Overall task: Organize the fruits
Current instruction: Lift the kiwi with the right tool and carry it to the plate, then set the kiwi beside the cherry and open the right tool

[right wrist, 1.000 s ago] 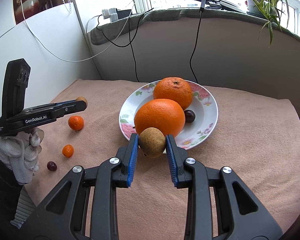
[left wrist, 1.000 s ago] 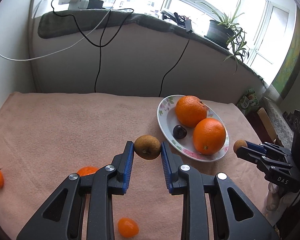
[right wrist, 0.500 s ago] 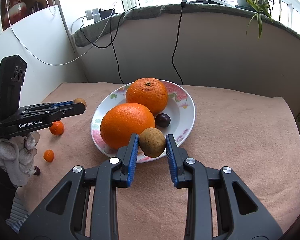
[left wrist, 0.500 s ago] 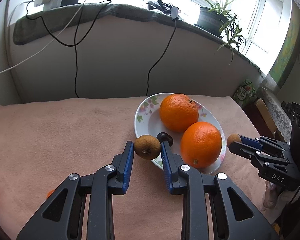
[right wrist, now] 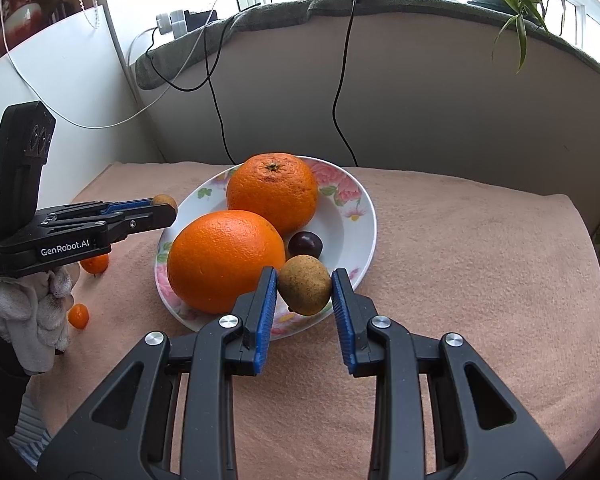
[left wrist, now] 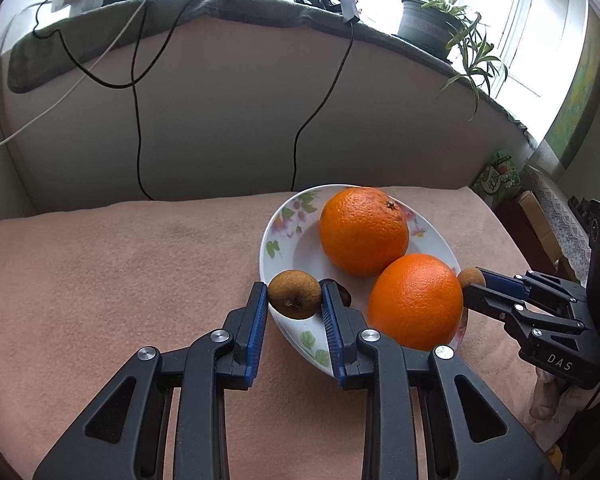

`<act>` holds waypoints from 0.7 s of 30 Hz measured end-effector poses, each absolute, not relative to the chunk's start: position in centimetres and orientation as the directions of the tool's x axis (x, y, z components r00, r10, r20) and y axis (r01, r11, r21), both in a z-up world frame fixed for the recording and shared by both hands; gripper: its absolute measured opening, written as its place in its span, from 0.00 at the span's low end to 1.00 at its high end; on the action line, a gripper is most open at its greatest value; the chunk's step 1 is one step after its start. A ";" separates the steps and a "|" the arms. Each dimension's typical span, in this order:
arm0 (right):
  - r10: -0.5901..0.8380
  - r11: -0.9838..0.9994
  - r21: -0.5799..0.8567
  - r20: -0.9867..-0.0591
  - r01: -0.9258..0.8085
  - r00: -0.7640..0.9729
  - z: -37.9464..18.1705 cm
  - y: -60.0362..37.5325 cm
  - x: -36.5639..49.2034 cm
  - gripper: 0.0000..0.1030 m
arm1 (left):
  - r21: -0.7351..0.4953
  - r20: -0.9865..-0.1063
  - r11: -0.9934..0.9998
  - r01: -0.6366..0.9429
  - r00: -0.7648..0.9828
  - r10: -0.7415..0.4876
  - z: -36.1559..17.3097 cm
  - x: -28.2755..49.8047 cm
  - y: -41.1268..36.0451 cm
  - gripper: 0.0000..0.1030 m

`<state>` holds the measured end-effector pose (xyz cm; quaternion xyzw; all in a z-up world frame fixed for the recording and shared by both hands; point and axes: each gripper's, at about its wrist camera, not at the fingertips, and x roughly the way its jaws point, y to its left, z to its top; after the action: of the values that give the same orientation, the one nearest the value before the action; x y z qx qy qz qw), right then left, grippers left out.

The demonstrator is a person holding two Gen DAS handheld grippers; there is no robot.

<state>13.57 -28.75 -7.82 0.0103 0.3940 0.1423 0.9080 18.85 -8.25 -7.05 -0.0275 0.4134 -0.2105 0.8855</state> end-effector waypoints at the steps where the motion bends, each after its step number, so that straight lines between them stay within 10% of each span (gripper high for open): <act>1: 0.267 0.959 0.131 -0.713 -0.251 0.648 -7.9 -28.7 13.7 0.28 | -0.223 -0.721 0.910 0.351 0.569 -0.396 -7.1 18.9 -8.3 0.25; 18: 0.260 0.961 0.125 -0.712 -0.247 0.652 -7.9 -28.9 14.0 0.30 | -0.220 -0.723 0.909 0.355 0.566 -0.397 -7.1 19.0 -8.7 0.26; 21: 0.237 0.967 0.106 -0.702 -0.232 0.672 -7.7 -29.1 13.9 0.53 | -0.215 -0.721 0.910 0.355 0.571 -0.393 -6.9 18.9 -8.8 0.35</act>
<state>13.89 -29.07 -7.67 0.0038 0.3844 0.1283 0.9142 18.92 -8.77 -6.93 -0.0234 0.4122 -0.2111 0.8860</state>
